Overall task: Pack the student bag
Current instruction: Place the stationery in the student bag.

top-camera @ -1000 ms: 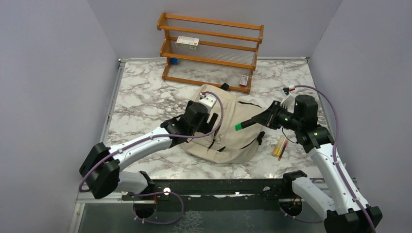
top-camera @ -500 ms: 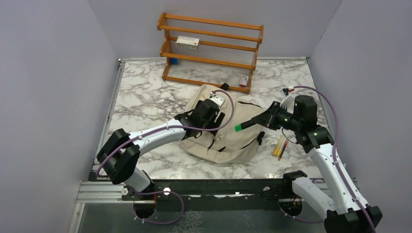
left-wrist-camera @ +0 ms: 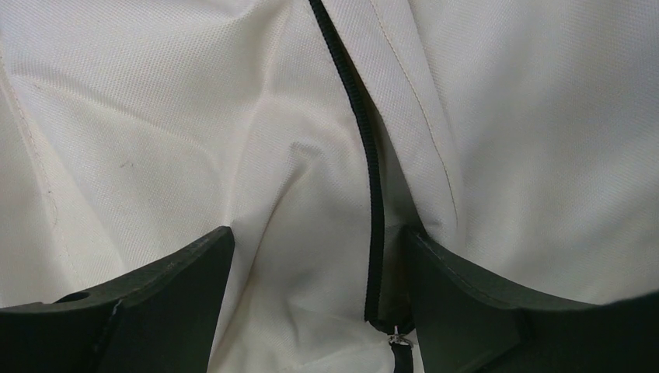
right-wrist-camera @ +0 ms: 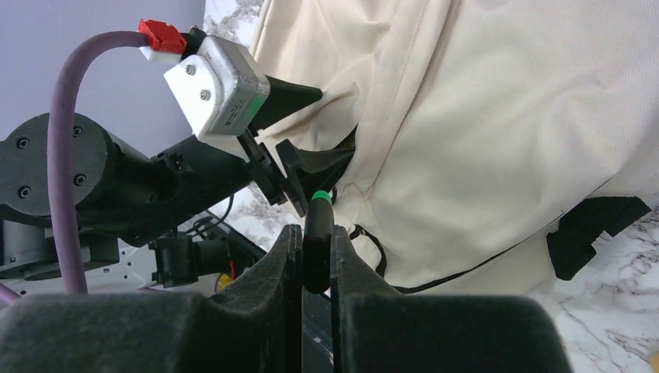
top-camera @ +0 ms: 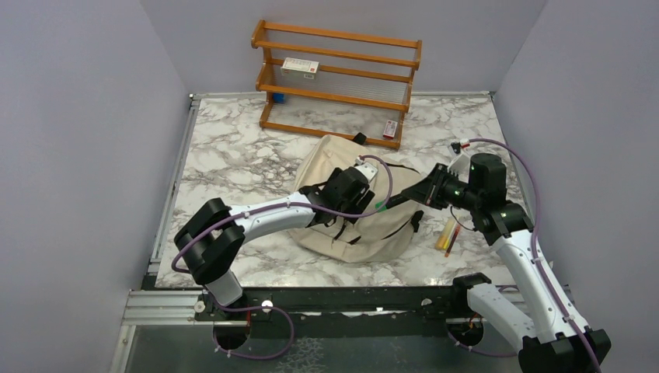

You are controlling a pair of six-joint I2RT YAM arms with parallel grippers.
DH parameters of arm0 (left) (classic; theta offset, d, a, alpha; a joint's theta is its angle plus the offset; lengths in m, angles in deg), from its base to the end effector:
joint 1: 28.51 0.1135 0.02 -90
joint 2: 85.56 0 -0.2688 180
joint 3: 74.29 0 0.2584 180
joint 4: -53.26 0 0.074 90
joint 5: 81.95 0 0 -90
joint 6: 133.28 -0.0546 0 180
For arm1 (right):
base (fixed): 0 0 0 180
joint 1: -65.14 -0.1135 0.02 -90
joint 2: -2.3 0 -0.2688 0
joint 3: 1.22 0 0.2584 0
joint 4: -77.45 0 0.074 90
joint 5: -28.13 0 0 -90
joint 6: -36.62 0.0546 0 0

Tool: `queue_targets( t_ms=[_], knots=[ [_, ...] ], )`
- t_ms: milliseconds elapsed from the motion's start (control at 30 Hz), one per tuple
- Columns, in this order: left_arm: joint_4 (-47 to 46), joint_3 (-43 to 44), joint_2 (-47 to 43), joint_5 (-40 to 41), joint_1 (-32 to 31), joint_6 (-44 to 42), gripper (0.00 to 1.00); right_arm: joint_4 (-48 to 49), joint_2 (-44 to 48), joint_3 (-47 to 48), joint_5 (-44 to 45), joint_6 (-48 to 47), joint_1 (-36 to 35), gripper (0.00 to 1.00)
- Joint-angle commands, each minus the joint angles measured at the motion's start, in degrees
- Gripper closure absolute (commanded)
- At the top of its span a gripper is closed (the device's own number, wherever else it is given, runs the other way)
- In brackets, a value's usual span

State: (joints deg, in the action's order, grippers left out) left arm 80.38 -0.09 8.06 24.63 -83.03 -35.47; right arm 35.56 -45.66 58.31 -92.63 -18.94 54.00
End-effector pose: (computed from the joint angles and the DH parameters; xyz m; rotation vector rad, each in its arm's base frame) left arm 0.2260 -0.2903 0.2042 0.8043 2.2061 -0.1912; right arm 0.1884 0.0656 0.3039 0.1025 2.1874 1.0292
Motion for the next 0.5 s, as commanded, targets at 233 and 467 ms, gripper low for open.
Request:
queue_targets(
  t_ms=[233, 467],
  knots=[
    [4.43, 2.83, 1.91, 7.15, -0.67, -0.26, 0.53, -0.62, 1.24, -0.96, -1.05, -0.15, 0.19, 0.99],
    [5.24, 4.35, 0.86, 9.6, -0.67, 0.54, 0.72, 0.09, 2.48, -1.66, 2.9, 4.16, 0.22, 1.0]
  ],
)
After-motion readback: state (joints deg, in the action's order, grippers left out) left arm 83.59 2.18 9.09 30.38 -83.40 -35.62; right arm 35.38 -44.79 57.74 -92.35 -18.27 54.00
